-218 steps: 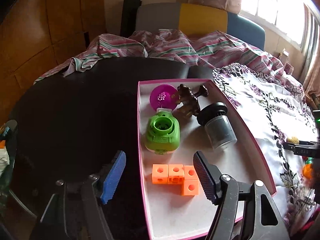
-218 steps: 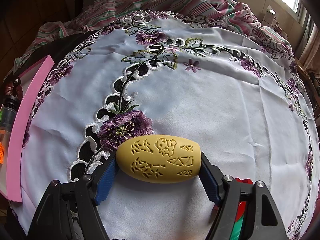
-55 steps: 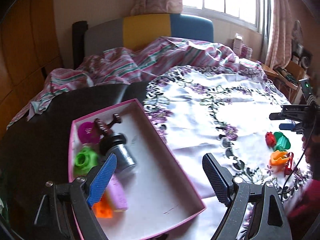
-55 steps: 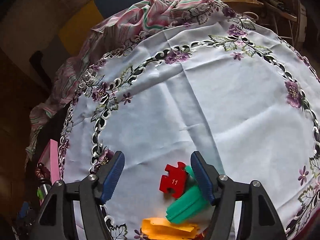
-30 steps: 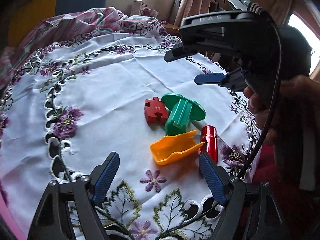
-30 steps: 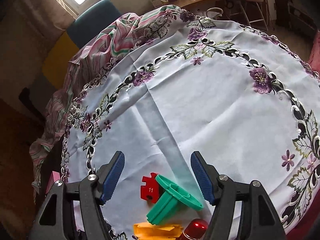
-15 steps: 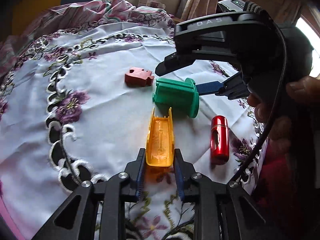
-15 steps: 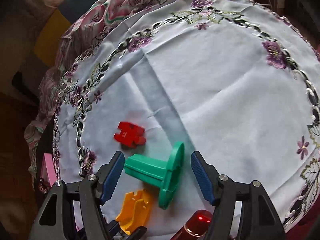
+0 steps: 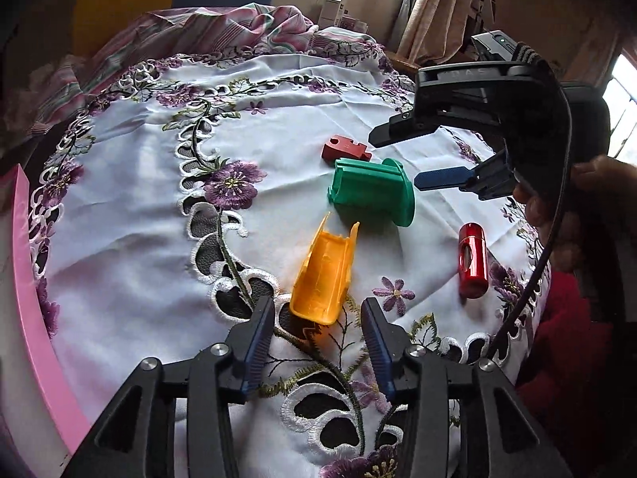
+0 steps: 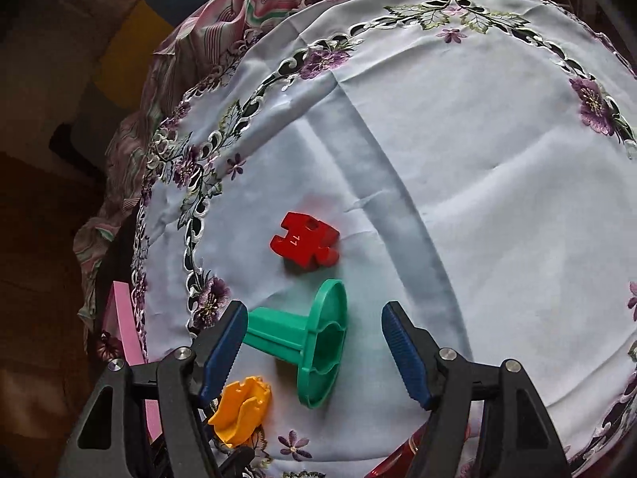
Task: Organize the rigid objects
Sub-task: 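Grasp the yellow plastic piece with the left gripper while the right reaches the green spool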
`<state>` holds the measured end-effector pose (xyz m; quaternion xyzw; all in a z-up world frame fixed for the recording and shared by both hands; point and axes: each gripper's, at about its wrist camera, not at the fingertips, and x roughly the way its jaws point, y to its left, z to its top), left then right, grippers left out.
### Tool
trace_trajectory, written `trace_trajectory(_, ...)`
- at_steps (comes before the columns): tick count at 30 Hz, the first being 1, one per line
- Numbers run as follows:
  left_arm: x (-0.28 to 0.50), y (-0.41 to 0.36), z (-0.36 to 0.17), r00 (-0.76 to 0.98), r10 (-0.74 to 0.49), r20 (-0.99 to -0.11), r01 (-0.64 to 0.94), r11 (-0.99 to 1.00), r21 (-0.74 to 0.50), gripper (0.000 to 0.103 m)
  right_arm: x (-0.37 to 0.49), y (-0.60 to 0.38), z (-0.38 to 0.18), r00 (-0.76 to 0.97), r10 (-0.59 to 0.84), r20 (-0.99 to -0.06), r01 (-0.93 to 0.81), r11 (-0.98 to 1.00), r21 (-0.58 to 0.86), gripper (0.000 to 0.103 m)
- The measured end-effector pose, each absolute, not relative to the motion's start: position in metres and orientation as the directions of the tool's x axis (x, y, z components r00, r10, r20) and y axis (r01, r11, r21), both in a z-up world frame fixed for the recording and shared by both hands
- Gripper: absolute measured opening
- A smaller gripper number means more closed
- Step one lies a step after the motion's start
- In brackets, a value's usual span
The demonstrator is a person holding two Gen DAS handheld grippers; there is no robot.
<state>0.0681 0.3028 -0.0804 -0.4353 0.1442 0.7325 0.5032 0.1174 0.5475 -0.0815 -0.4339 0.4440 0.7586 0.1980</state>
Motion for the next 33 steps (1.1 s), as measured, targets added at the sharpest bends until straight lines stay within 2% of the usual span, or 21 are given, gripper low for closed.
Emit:
trace_trajectory(8,0.063,0.328,-0.076,-0.126,0.595,-0.794,-0.89,-0.421,-0.174,0.05,0.11,0.544,-0.082,-0.516,-0.065,-0.854,-0.69,-0.56,0.459,0.072)
trace_trajectory(9,0.061,0.332,-0.079,-0.119,0.592,-0.797,-0.89,-0.419,-0.178,0.047,0.109,0.543,-0.082,-0.517,-0.061,-0.854,-0.687,-0.565,0.457,0.072)
trace_trajectory(10,0.06,0.336,-0.082,-0.109,0.587,-0.802,-0.891,-0.416,-0.183,0.037,0.109,0.543,-0.081,-0.516,-0.057,-0.854,-0.687,-0.568,0.453,0.072)
trace_trajectory(12,0.06,0.338,-0.089,-0.109,0.576,-0.81,-0.893,-0.415,-0.175,0.027,0.107,0.543,-0.082,-0.515,-0.055,-0.855,-0.687,-0.571,0.45,0.074)
trace_trajectory(17,0.064,0.328,-0.091,-0.136,0.599,-0.789,-0.891,-0.422,-0.167,0.027,0.096,0.535,-0.084,-0.5,-0.058,-0.864,-0.667,-0.611,0.427,0.082)
trace_trajectory(24,0.063,0.31,-0.089,-0.176,0.598,-0.782,-0.86,-0.48,-0.174,0.027,0.071,0.506,-0.089,-0.426,-0.004,-0.905,-0.604,-0.743,0.287,0.085)
trace_trajectory(25,0.063,0.308,-0.089,-0.182,0.596,-0.782,-0.858,-0.485,-0.17,0.027,0.068,0.503,-0.092,-0.403,0.004,-0.915,-0.601,-0.755,0.261,0.085)
trace_trajectory(27,0.064,0.307,-0.089,-0.197,0.589,-0.784,-0.859,-0.489,-0.151,0.027,0.066,0.497,-0.09,-0.386,0.067,-0.92,-0.595,-0.78,0.193,0.066)
trace_trajectory(33,0.065,0.298,-0.087,-0.195,0.586,-0.787,-0.856,-0.493,-0.154,0.027,0.065,0.491,-0.086,-0.401,0.087,-0.912,-0.567,-0.806,0.172,0.066)
